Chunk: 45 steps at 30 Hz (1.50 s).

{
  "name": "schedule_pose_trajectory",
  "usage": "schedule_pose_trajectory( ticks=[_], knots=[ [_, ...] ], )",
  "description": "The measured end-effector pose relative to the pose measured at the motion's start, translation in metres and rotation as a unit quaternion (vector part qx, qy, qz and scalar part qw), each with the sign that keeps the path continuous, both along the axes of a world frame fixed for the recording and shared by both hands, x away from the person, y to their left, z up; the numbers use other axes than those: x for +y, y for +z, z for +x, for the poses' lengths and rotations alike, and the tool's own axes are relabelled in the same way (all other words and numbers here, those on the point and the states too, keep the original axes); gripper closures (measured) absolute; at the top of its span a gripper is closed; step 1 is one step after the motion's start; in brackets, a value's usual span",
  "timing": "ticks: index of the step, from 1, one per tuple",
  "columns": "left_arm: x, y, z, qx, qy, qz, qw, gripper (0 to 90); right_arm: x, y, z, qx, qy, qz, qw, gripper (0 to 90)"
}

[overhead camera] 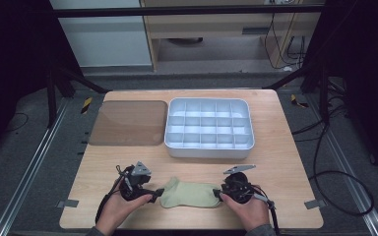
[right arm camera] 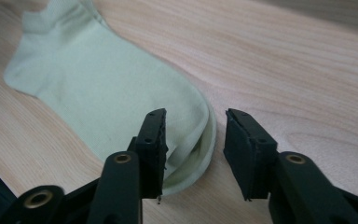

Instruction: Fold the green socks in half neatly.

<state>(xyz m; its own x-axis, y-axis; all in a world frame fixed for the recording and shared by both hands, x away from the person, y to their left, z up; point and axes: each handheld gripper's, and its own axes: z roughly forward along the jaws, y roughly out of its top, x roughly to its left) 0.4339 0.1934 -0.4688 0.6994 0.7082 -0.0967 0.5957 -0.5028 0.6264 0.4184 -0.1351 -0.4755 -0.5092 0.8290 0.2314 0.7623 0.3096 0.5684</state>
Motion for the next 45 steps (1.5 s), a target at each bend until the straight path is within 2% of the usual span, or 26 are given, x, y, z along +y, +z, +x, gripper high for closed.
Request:
schedule_pose_trajectory(
  ticks=[2,3,4,6,7,8,9,11,16,17,23,28,32,39,45],
  knots=[
    [-0.002,-0.001,0.000,0.004,-0.002,0.002,1.0000,29.2,0.002,-0.002,-0.001,0.002,0.005,-0.011,0.9999,61.7],
    [-0.004,-0.001,0.000,0.001,-0.003,0.002,1.0000,30.9,0.004,-0.003,-0.002,0.005,0.008,-0.021,0.9997,68.4],
    [-0.004,-0.001,0.000,0.001,-0.003,0.002,1.0000,32.0,0.005,-0.003,-0.002,0.003,0.012,-0.023,0.9997,69.9],
    [-0.005,-0.002,0.000,0.003,-0.005,0.006,1.0000,34.5,0.007,-0.002,-0.003,0.000,0.018,-0.030,0.9994,79.2],
    [-0.005,-0.002,0.001,0.003,-0.008,0.009,0.9999,34.5,0.007,-0.002,-0.003,0.000,0.018,-0.030,0.9994,79.2],
    [-0.006,-0.003,0.001,0.004,-0.006,0.011,0.9999,37.6,0.008,-0.001,-0.003,-0.011,0.025,-0.041,0.9988,84.2],
    [-0.005,-0.005,0.002,0.005,-0.007,0.018,0.9998,38.8,0.009,0.000,-0.003,-0.009,0.026,-0.042,0.9987,84.8],
    [-0.006,-0.007,0.002,0.011,-0.011,0.014,0.9998,42.9,0.010,0.000,-0.003,-0.014,0.030,-0.045,0.9984,84.9],
    [-0.008,-0.010,0.000,0.016,-0.023,0.020,0.9994,46.0,0.010,0.000,-0.003,-0.013,0.031,-0.045,0.9984,83.8],
    [-0.010,-0.011,0.000,0.021,-0.026,0.016,0.9993,46.9,0.010,0.000,-0.004,-0.013,0.031,-0.042,0.9985,83.3],
    [-0.012,-0.013,0.000,0.021,-0.029,0.024,0.9991,52.1,0.011,-0.001,-0.005,-0.016,0.033,-0.041,0.9985,82.2],
    [-0.012,-0.015,-0.002,0.020,-0.029,0.023,0.9991,57.2,0.011,0.001,-0.006,-0.018,0.036,-0.039,0.9984,81.7],
    [-0.014,-0.015,-0.003,0.018,-0.038,0.025,0.9988,65.9,0.011,0.003,-0.006,-0.021,0.036,-0.039,0.9984,81.6],
    [-0.014,-0.016,-0.005,0.029,-0.047,0.012,0.9984,80.3,0.012,0.007,-0.008,-0.025,0.044,-0.042,0.9978,82.7],
    [-0.012,-0.016,-0.004,0.037,-0.047,0.004,0.9982,82.5,0.012,0.006,-0.008,-0.025,0.049,-0.045,0.9974,85.7]
  ],
)
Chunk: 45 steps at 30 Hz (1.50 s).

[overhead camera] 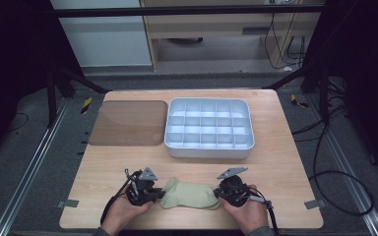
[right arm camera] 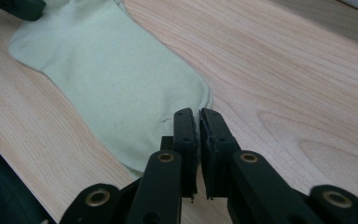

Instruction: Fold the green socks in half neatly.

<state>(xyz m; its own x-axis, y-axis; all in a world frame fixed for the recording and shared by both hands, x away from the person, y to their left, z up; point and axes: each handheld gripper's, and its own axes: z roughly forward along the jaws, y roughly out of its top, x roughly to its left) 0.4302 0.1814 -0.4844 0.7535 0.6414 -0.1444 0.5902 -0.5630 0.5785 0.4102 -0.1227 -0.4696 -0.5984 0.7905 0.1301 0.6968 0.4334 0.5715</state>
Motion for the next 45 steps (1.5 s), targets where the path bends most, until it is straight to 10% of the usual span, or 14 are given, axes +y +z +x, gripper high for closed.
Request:
schedule_pose_trajectory(
  ticks=[11,18,28,45],
  knots=[
    [0.002,0.005,-0.002,0.001,-0.005,-0.002,1.0000,83.0,0.000,-0.004,-0.001,0.002,0.004,0.004,1.0000,85.4],
    [0.004,0.008,-0.002,0.000,-0.003,-0.008,1.0000,83.0,0.003,-0.011,-0.008,0.004,-0.002,0.002,1.0000,65.3],
    [0.009,0.015,-0.001,-0.003,0.000,-0.015,0.9999,83.0,0.006,-0.009,-0.010,0.004,0.012,-0.002,0.9999,85.9],
    [0.017,0.018,0.001,-0.001,0.000,-0.011,0.9999,83.1,0.005,-0.006,-0.005,-0.001,0.011,-0.001,0.9999,87.2]
  ],
)
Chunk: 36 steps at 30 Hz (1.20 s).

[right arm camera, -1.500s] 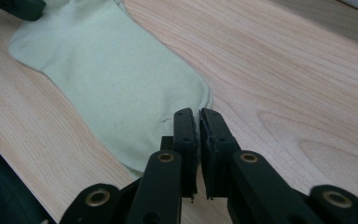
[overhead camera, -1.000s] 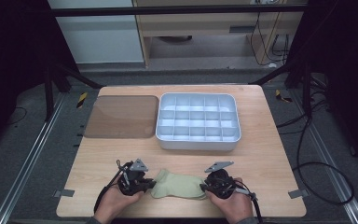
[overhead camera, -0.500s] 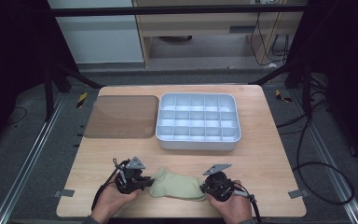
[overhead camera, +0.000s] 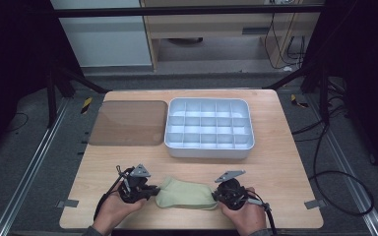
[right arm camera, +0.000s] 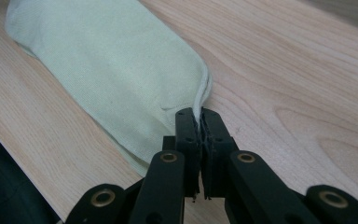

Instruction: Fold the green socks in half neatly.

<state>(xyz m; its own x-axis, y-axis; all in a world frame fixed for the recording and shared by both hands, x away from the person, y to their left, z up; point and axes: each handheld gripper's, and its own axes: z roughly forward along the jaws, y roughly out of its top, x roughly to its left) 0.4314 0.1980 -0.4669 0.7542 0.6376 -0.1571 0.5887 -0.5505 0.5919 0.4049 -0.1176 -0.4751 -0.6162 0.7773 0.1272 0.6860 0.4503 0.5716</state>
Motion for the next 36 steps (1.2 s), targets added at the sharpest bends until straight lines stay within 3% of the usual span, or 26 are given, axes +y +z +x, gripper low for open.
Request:
schedule_pose_trajectory(
  ticks=[13,25,30,36],
  knots=[
    [0.001,0.009,0.000,-0.004,-0.006,0.013,0.9999,83.1,0.006,0.011,0.002,-0.014,0.006,0.004,0.9999,87.0],
    [0.003,0.018,0.001,-0.004,-0.009,0.004,0.9999,83.1,0.011,0.014,0.003,-0.017,0.012,0.004,0.9998,86.9],
    [-0.003,0.008,0.002,0.011,-0.014,0.017,0.9997,82.9,0.010,0.011,0.004,-0.014,0.014,0.003,0.9998,86.8],
    [-0.005,-0.001,0.005,0.011,-0.007,0.026,0.9996,81.4,0.009,0.009,0.003,-0.010,0.013,0.003,0.9999,86.7]
  ],
)
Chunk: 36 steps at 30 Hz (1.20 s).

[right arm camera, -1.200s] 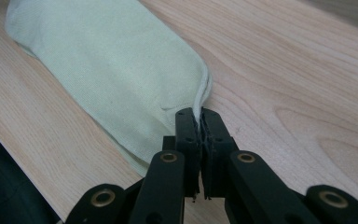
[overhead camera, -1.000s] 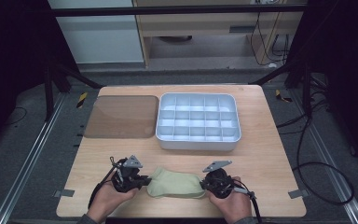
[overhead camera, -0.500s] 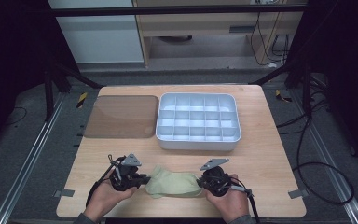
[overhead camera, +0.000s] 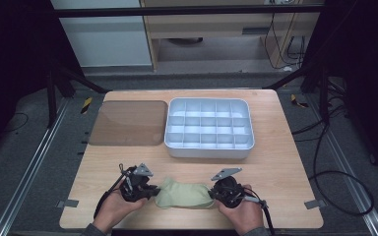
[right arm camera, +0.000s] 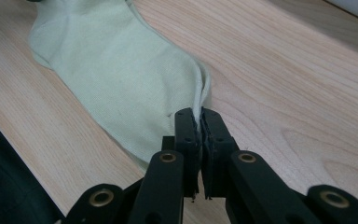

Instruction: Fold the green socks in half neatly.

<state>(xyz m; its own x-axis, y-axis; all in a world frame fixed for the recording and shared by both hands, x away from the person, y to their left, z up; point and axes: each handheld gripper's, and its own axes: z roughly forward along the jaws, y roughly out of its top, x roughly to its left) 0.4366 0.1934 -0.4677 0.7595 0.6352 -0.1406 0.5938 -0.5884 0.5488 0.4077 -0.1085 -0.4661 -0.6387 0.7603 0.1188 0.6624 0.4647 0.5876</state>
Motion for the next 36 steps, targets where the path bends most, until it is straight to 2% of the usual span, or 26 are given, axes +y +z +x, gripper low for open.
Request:
schedule_pose_trajectory(
  ticks=[2,5,10,14,18,25,31,36],
  knots=[
    [-0.001,-0.003,0.001,-0.003,0.000,0.003,1.0000,79.0,0.000,0.000,0.000,0.001,-0.002,-0.001,1.0000,86.5],
    [-0.003,-0.006,0.003,-0.015,0.008,0.009,0.9998,70.6,-0.001,0.000,0.000,0.002,-0.001,0.000,1.0000,86.4],
    [-0.005,-0.011,0.003,-0.012,0.004,0.008,0.9999,60.1,0.000,-0.001,-0.001,0.002,0.000,0.000,1.0000,86.0],
    [-0.008,-0.013,0.002,-0.010,-0.005,0.010,0.9999,58.6,0.000,-0.002,-0.001,0.004,-0.001,-0.002,1.0000,85.8],
    [-0.009,-0.013,0.001,-0.010,-0.008,0.013,0.9998,66.3,0.000,-0.002,-0.001,0.001,0.000,0.000,1.0000,85.5],
    [-0.017,-0.013,-0.005,-0.010,-0.030,0.018,0.9993,78.5,0.000,-0.002,-0.001,0.001,-0.002,0.001,1.0000,85.2],
    [-0.016,-0.011,-0.005,-0.003,-0.027,0.020,0.9994,81.4,-0.002,-0.003,-0.002,0.002,-0.001,0.002,1.0000,86.4],
    [-0.012,-0.007,-0.004,-0.005,-0.026,0.019,0.9995,81.9,-0.005,-0.005,-0.001,0.003,-0.002,0.005,1.0000,87.0]
  ],
)
